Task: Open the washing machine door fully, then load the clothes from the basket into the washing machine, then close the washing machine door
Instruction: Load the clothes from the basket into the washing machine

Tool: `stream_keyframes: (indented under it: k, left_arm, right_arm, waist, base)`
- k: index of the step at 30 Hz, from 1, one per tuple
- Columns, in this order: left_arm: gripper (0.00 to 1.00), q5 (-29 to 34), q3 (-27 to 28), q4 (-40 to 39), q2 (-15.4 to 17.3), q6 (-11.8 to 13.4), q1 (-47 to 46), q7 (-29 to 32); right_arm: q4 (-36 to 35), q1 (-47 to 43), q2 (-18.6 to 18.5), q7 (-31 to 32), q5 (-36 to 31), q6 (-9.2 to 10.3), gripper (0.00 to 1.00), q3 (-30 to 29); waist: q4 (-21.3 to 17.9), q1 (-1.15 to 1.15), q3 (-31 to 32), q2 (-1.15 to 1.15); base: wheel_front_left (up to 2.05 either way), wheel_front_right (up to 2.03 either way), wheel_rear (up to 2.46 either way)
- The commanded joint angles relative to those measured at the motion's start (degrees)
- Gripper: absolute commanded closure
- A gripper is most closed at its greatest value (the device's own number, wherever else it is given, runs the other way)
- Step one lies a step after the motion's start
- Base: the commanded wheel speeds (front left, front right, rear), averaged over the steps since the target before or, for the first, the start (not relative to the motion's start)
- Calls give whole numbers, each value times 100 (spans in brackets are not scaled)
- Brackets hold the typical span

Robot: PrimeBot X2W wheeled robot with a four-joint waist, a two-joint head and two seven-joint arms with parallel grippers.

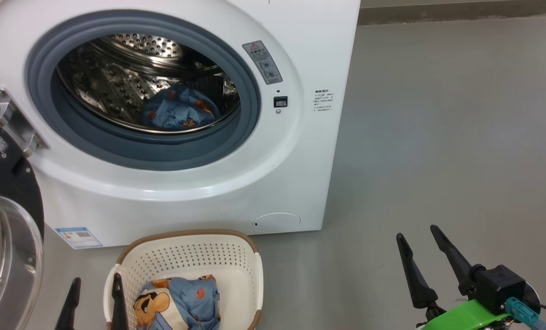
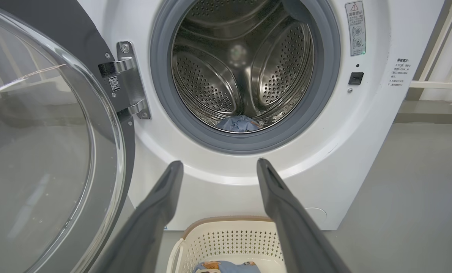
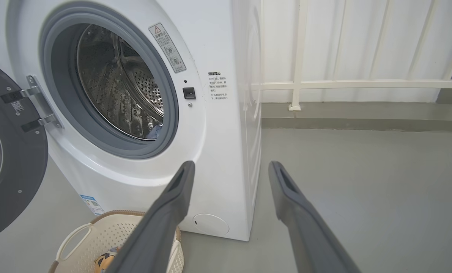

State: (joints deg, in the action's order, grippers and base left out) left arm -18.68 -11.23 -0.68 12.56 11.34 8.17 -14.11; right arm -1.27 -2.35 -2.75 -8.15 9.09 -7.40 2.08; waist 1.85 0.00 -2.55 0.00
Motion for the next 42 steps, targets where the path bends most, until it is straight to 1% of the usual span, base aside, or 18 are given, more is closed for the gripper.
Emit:
stream_keyframes:
  k: [1,9,12,14,18,23,26,27,31,37,39,40,42]
  left_arm:
    - [0,-29,192,-92,96,37,-200,-3]
    - [0,-54,167,29,74,41,-397,11]
    - [0,-80,95,179,56,-17,-594,99]
    - [0,-123,23,358,35,-101,-771,198]
    - [0,-232,-118,1097,32,-340,-1234,479]
    - [0,-392,-205,2223,-58,-685,-2035,527]
    - [0,-461,-263,2911,-119,-917,-2560,513]
    - [0,-500,-308,3381,-166,-1066,-2911,529]
    - [0,-566,-357,4335,-200,-1346,-3592,563]
    - [0,-693,-373,5547,-205,-1604,-4480,725]
    - [0,-746,-366,5860,-191,-1666,-4742,773]
    - [0,-746,-366,5860,-191,-1666,-4742,773]
    - [0,-803,-360,6128,-174,-1719,-4972,839]
  right_arm:
    - [-169,96,-12,-8,-24,-9,0,134]
    - [-218,165,-12,-15,-15,-9,0,134]
    - [-240,212,-12,-15,-26,-9,0,134]
    - [-263,253,-12,-13,-35,-9,0,133]
    - [-329,383,-12,-6,-47,-9,0,153]
    - [-411,608,-12,-1,-122,-9,0,194]
    - [-450,761,-12,-31,-142,-9,0,216]
    - [-468,883,-12,-62,-132,-9,0,252]
    - [-477,1164,-12,-172,-63,-9,0,354]
    - [-409,1573,-12,-366,64,-9,0,496]
    - [-373,1700,-12,-435,111,-9,0,544]
    - [-373,1700,-12,-435,111,-9,0,544]
    - [-338,1816,-12,-499,164,-9,0,592]
  waist:
    - [-6,0,-11,0]
    - [-18,0,-190,0]
    - [-21,0,-322,0]
    - [-23,0,-430,0]
    - [-62,0,-717,0]
    - [-178,0,-1175,0]
    - [-262,0,-1508,0]
    - [-340,0,-1753,0]
    - [-552,0,-2267,0]
    - [-905,0,-3008,0]
    - [-1014,0,-3234,0]
    - [-1014,0,-3234,0]
    - [-1114,0,-3439,0]
  base:
    - [0,0,0]
    - [0,0,0]
    - [0,0,0]
    - [0,0,0]
    - [0,0,0]
    - [0,0,0]
    - [0,0,0]
    - [0,0,0]
    - [0,0,0]
    - [0,0,0]
    - [0,0,0]
    - [0,0,0]
    - [0,0,0]
